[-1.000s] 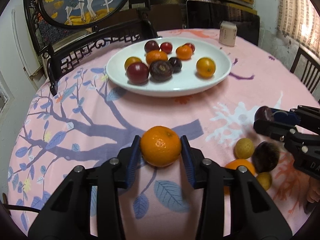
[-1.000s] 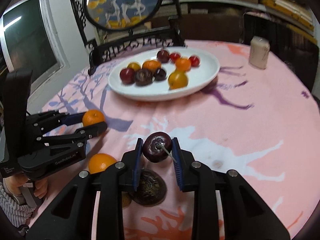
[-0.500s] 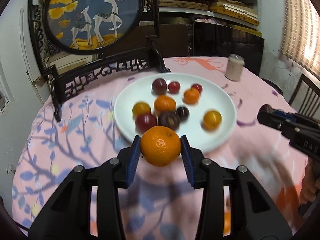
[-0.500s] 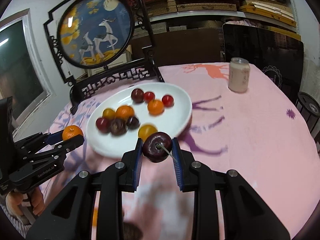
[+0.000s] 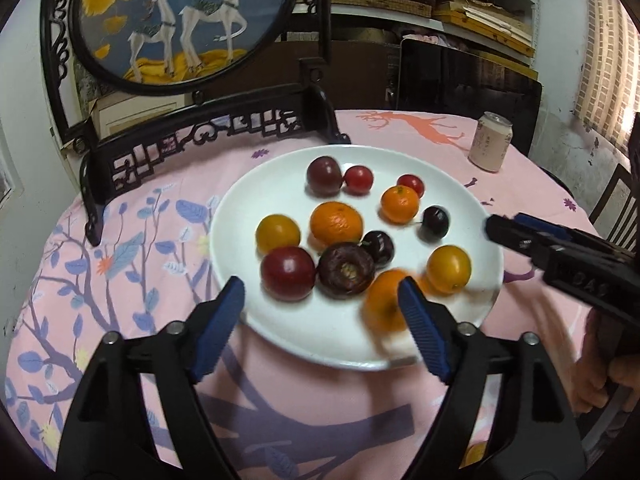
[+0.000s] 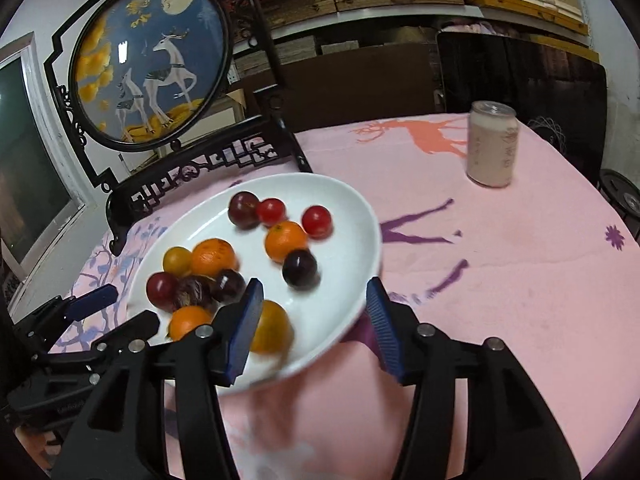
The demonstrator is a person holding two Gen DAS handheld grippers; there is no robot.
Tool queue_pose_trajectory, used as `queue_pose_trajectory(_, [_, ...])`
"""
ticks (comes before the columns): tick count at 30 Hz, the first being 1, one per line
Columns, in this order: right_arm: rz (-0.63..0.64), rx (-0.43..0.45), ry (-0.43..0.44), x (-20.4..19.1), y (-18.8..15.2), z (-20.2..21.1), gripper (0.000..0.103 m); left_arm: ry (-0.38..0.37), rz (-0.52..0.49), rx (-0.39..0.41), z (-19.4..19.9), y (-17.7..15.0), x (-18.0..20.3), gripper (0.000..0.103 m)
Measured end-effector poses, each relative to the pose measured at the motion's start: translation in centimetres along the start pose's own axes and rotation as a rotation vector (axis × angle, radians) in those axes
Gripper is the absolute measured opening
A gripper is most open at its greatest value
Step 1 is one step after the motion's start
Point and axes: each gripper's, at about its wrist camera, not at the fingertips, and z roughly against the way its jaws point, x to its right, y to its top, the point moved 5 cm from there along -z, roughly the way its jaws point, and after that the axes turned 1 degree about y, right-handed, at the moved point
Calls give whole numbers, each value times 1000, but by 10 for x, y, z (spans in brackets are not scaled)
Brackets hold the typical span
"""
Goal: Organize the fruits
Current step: 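Lower the mandarin and cherry onto the white plate and open both tools, then grasp an orange mandarin with the left tool while the right tool grasps the brown passion fruit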
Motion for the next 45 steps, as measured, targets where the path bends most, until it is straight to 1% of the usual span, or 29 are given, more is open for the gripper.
queue_pose_trajectory(2, [-20,-11,5,4,-2,6,55,15,-7,-1,3,-5,-1,86])
queue_pose_trajectory(4, [-40,-14,28,4,-6,13,57,23,-9,6,9,-9,-2,88])
queue_pose_trajectory(6, [-46,-14,37,3,-12,22,57,33,-5,23,16,-11,-4,92])
queue_pose_trajectory(8, [-30,-16,42,-1,-23,33,57,42,5,27,22,-17,-7,92])
queue_pose_trajectory(11, [1,-24,47,-6,-42,48,57,43,11,7,26,-27,-10,92])
queue_pose_trajectory(14, [45,-31,35,-11,-62,62,57,57,13,-20,29,-40,-13,92])
queue_pose_trajectory(17, [82,-30,23,-16,-76,74,57,64,13,-21,38,-48,-14,92])
queue_pose_trajectory(19, [90,-26,29,-19,-84,83,63,60,14,-13,47,-54,-14,92])
queue_pose_trajectory(22, [94,-13,25,-19,-93,95,67,29,14,-12,61,-64,-10,92])
queue_pose_trajectory(24, [88,-6,16,-17,-97,101,67,11,4,-16,67,-70,-6,92])
queue_pose_trajectory(28, [44,4,-7,-5,-98,105,68,-23,-52,-26,80,-88,8,92])
queue_pose_trajectory(30, [22,2,-10,-1,-97,105,68,-46,-78,-23,87,-94,16,100])
queue_pose_trajectory(33, [13,-9,-10,0,-97,103,68,-115,-123,7,99,-99,31,101])
queue_pose_trajectory(35, [14,-13,-12,0,-97,103,68,-126,-161,15,101,-101,41,101])
queue_pose_trajectory(39, [12,-12,-16,0,-97,103,68,-113,-237,-34,89,-110,57,101])
queue_pose_trajectory(41, [12,-15,-16,0,-98,102,68,-77,-280,-63,78,-116,63,101])
queue_pose_trajectory(43, [11,-16,-17,0,-98,102,68,-12,-300,-44,75,-114,61,101])
queue_pose_trajectory(45, [11,-14,-18,0,-98,103,68,-3,-274,-61,71,-112,53,101])
